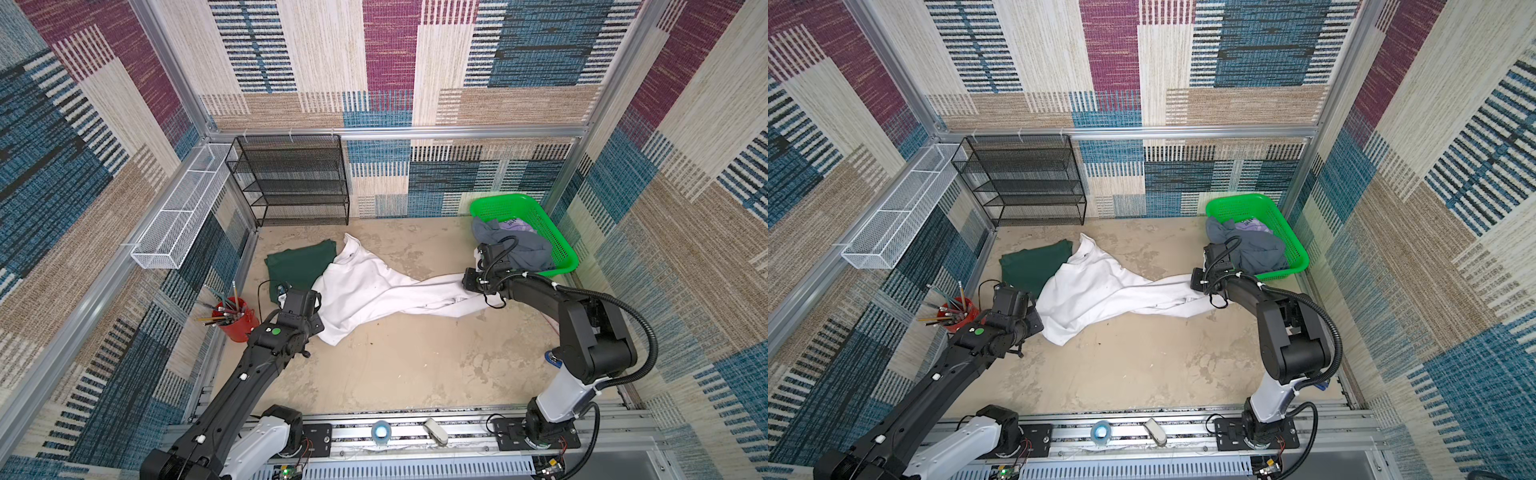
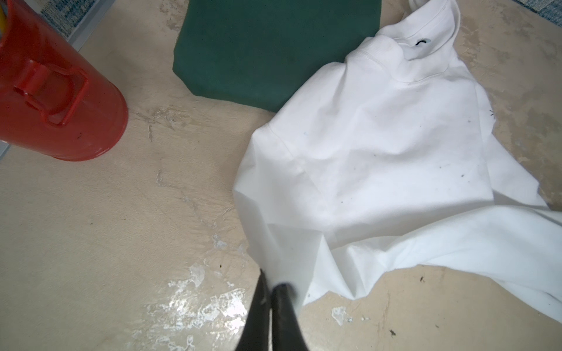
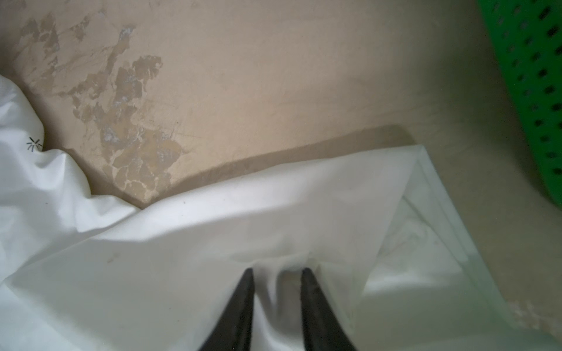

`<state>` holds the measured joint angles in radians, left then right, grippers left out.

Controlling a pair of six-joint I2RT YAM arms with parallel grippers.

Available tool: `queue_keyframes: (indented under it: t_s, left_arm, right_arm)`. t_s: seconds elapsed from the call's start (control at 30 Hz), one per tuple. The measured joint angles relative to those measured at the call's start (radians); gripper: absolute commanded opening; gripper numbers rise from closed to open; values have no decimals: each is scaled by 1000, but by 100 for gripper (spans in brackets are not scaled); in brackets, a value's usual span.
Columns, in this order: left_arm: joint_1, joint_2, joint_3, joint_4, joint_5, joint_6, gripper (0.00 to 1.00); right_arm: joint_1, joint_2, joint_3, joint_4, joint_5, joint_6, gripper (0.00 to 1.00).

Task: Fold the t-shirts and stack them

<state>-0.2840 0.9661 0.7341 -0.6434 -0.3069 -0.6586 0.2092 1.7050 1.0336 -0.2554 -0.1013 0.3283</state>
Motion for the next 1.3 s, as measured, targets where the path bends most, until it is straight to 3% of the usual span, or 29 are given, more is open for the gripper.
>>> queue_keyframes:
  t_s: [0.1, 0.2, 0.33, 0.53, 0.93, 1.3]
  left_arm:
    - [0, 0, 0, 2, 3, 0, 0]
    - [0, 3, 0, 3, 21, -1, 0]
    - [0, 17, 0, 12, 26, -2, 0]
    - [0, 30, 0, 26, 48, -3, 0]
    - [0, 20, -5, 26, 50, -3, 0]
    - [0, 19, -5, 26, 50, -3, 0]
  right_arm:
    - [1, -35, -16, 23, 1, -14, 61]
    - [1, -108, -54, 34, 30, -15, 62]
    - [-2, -180, -122, 40, 63, -10, 60]
    - [-21, -216, -216, 40, 84, 6, 41]
    - [-30, -127, -188, 87, 54, 8, 40]
    - [-30, -94, -188, 101, -4, 7, 34]
